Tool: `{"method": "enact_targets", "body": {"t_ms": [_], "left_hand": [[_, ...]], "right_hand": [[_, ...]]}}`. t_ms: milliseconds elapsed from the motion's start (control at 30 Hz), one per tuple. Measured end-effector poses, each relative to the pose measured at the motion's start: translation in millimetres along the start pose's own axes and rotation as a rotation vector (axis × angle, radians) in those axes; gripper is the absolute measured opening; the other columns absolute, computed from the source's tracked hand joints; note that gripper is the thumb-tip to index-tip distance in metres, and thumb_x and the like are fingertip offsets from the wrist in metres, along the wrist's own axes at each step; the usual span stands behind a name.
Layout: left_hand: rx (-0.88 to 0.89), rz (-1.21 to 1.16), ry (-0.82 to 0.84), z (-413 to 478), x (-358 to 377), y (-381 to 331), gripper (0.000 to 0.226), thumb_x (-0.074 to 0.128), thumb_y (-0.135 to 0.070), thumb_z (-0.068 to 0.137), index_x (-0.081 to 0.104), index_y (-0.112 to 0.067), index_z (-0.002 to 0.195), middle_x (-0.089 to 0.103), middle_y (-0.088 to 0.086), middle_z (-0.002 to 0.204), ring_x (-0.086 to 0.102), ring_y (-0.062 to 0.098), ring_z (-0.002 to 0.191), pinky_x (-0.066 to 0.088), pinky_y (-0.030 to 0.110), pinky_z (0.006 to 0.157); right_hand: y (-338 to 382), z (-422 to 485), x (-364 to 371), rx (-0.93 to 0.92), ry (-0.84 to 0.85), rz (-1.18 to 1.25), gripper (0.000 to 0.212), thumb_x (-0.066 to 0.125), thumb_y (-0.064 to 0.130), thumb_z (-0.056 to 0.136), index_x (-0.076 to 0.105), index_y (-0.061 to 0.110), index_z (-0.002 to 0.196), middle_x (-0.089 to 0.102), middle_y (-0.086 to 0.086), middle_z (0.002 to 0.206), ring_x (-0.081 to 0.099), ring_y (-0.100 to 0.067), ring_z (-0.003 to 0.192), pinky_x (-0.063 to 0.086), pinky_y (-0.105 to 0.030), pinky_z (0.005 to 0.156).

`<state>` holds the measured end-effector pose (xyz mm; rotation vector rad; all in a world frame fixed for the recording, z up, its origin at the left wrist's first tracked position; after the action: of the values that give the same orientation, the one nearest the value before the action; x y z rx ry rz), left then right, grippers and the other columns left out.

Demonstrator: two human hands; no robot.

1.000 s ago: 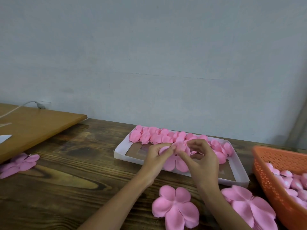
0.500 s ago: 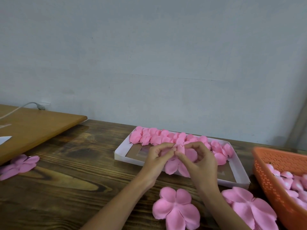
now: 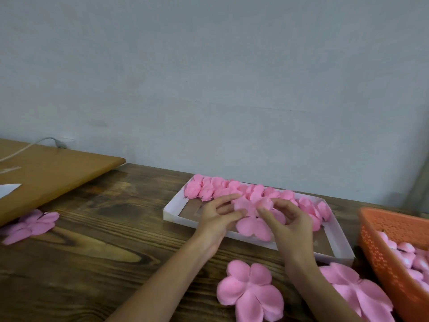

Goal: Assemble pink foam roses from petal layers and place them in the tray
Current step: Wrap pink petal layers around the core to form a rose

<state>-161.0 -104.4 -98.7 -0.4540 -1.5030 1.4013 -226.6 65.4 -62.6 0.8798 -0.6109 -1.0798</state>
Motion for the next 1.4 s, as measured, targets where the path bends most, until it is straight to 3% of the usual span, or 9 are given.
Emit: {"method": "enact_targets", "body": {"t_ms": [133, 300, 500, 633, 867, 1000, 1133, 1233, 1400], "left_hand": [[0.034, 0.063, -0.069, -2, -2, -1, 0.030, 0.091, -0.016, 0.080, 0.081, -0.015, 0.108, 0.080, 0.011, 0.107, 0.077, 0.031, 0.101, 0.062, 0.040, 0.082], [0.092, 0.162, -0.172, -3, -3, -4, 0.015, 0.091, -0.029, 0.080, 0.084, -0.023, 0.092, 0.082, 0.006, 0.095, 0.078, 0.025, 0.094, 0.062, 0.035, 0.078], [0.216, 0.127, -0.030, -11, 10, -15, 0.034, 0.087, -0.042, 0.074, 0.084, -0.014, 0.094, 0.080, 0.011, 0.097, 0.077, 0.023, 0.095, 0.060, 0.030, 0.080], [0.280, 0.187, 0.045, -15, 17, -18, 0.032, 0.081, -0.040, 0.083, 0.083, -0.009, 0.092, 0.078, 0.014, 0.093, 0.073, 0.019, 0.089, 0.058, 0.028, 0.081], [0.255, 0.163, 0.007, -16, 15, -20, 0.032, 0.082, -0.047, 0.078, 0.084, -0.018, 0.092, 0.080, 0.007, 0.094, 0.075, 0.017, 0.092, 0.059, 0.026, 0.080], [0.222, 0.235, 0.092, -13, 15, -18, 0.035, 0.085, -0.027, 0.083, 0.079, -0.020, 0.117, 0.080, 0.002, 0.109, 0.074, 0.016, 0.107, 0.057, 0.021, 0.085], [0.137, 0.260, 0.058, -8, 8, -7, 0.015, 0.085, -0.010, 0.085, 0.083, -0.012, 0.100, 0.080, 0.011, 0.102, 0.076, 0.025, 0.097, 0.061, 0.029, 0.081], [0.099, 0.148, 0.020, -7, 7, -5, 0.025, 0.088, -0.025, 0.082, 0.083, -0.009, 0.101, 0.079, 0.018, 0.103, 0.076, 0.034, 0.099, 0.062, 0.043, 0.088], [0.120, 0.130, -0.046, -7, 5, -5, 0.041, 0.089, -0.044, 0.070, 0.084, -0.014, 0.097, 0.079, 0.016, 0.098, 0.076, 0.028, 0.090, 0.061, 0.036, 0.078]], "right_hand": [[1, -2, 11, -0.001, 0.129, 0.071, 0.017, 0.084, 0.010, 0.081, 0.077, 0.020, 0.093, 0.079, 0.003, 0.091, 0.075, -0.011, 0.091, 0.058, -0.018, 0.078], [5, -4, 16, -0.028, 0.232, 0.012, 0.023, 0.083, 0.034, 0.077, 0.079, 0.031, 0.100, 0.079, 0.009, 0.106, 0.074, -0.009, 0.102, 0.060, -0.024, 0.086], [-2, -3, 15, 0.050, 0.211, 0.099, 0.029, 0.085, 0.029, 0.076, 0.079, 0.021, 0.103, 0.080, 0.004, 0.107, 0.076, -0.015, 0.102, 0.061, -0.028, 0.087], [-2, -3, 15, 0.058, 0.200, 0.197, 0.020, 0.084, 0.006, 0.080, 0.077, 0.009, 0.099, 0.081, -0.005, 0.099, 0.078, -0.022, 0.096, 0.060, -0.023, 0.081], [4, -2, 11, 0.051, 0.131, 0.216, 0.018, 0.084, 0.000, 0.079, 0.073, 0.001, 0.093, 0.080, -0.010, 0.088, 0.079, -0.024, 0.086, 0.062, -0.026, 0.074], [2, 2, -1, 0.115, -0.031, 0.267, 0.019, 0.085, 0.004, 0.079, 0.072, 0.004, 0.093, 0.079, -0.009, 0.087, 0.078, -0.023, 0.085, 0.061, -0.023, 0.070], [0, 4, -8, 0.185, -0.087, 0.282, 0.022, 0.085, 0.009, 0.079, 0.072, 0.003, 0.097, 0.079, -0.011, 0.091, 0.078, -0.025, 0.088, 0.062, -0.029, 0.074], [4, 3, -4, 0.180, -0.011, 0.267, 0.021, 0.085, 0.010, 0.081, 0.073, 0.003, 0.097, 0.079, -0.010, 0.090, 0.078, -0.023, 0.086, 0.060, -0.022, 0.069], [13, 1, 6, 0.128, 0.114, 0.251, 0.018, 0.083, -0.001, 0.080, 0.073, 0.000, 0.095, 0.080, -0.011, 0.090, 0.078, -0.024, 0.087, 0.061, -0.025, 0.071]]}}
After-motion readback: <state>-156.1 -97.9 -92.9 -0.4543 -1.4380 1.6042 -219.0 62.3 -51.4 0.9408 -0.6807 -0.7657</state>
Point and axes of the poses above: each hand's wrist, its own z-axis towards the middle knuckle, its own x-axis out of the palm, y = z × x, the point moved 5 cm from there along z, towards the middle knuckle
